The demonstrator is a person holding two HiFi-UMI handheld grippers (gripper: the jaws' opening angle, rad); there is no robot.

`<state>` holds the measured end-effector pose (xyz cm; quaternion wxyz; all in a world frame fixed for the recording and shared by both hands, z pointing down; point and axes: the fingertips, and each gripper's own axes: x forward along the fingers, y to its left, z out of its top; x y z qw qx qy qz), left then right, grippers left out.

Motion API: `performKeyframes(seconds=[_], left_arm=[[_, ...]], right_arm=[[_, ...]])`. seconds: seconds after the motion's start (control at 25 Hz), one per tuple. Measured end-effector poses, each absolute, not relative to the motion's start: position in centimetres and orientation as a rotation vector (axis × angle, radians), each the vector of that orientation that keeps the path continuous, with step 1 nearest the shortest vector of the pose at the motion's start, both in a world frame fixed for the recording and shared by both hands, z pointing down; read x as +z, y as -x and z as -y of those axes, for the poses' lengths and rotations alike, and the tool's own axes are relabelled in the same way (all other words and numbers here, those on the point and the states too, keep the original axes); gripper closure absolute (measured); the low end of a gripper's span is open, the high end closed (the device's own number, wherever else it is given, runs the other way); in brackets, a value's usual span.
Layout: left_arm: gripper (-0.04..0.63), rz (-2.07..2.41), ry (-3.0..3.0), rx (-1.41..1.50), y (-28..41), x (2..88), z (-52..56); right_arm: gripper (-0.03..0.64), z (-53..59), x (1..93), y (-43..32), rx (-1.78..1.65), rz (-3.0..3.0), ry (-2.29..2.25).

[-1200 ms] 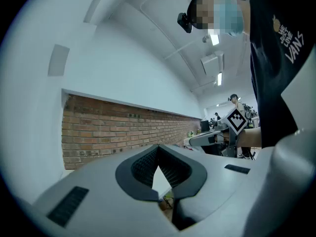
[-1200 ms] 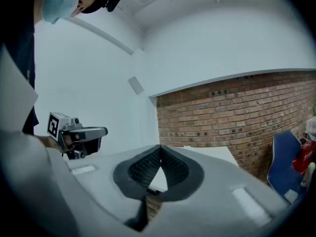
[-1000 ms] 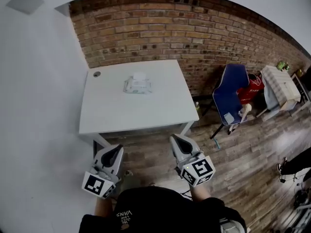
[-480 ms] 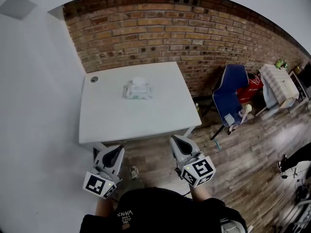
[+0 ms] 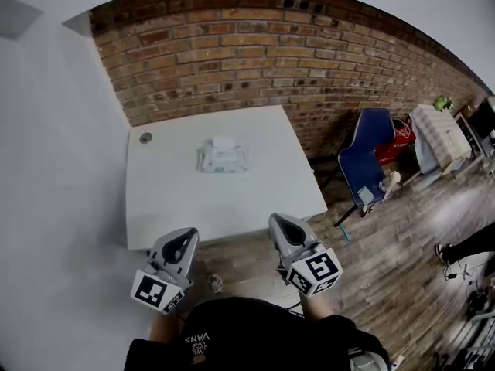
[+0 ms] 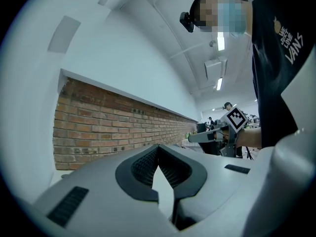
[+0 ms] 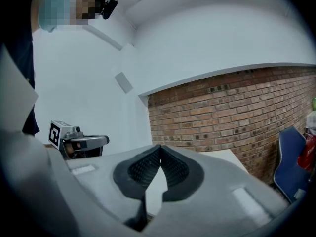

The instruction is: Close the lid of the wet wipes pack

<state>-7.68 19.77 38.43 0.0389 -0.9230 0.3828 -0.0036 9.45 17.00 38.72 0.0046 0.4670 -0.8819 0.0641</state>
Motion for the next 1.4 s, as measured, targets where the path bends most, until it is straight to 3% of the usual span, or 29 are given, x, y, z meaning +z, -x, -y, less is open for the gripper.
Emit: performKeyframes(seconds=[0.68, 1.4], left_arm=[[0.597, -1.016, 2.886, -0.025, 13.4, 38.4, -9.8], [0.597, -1.04, 2.91, -0.03, 12.3, 39.6, -3.7]], right_arm=[[0.618, -8.5, 37.7, -4.4, 0.192, 2.693, -1.63], [0.618, -2.2, 39.1, -5.3, 0.221, 2.68, -1.6]])
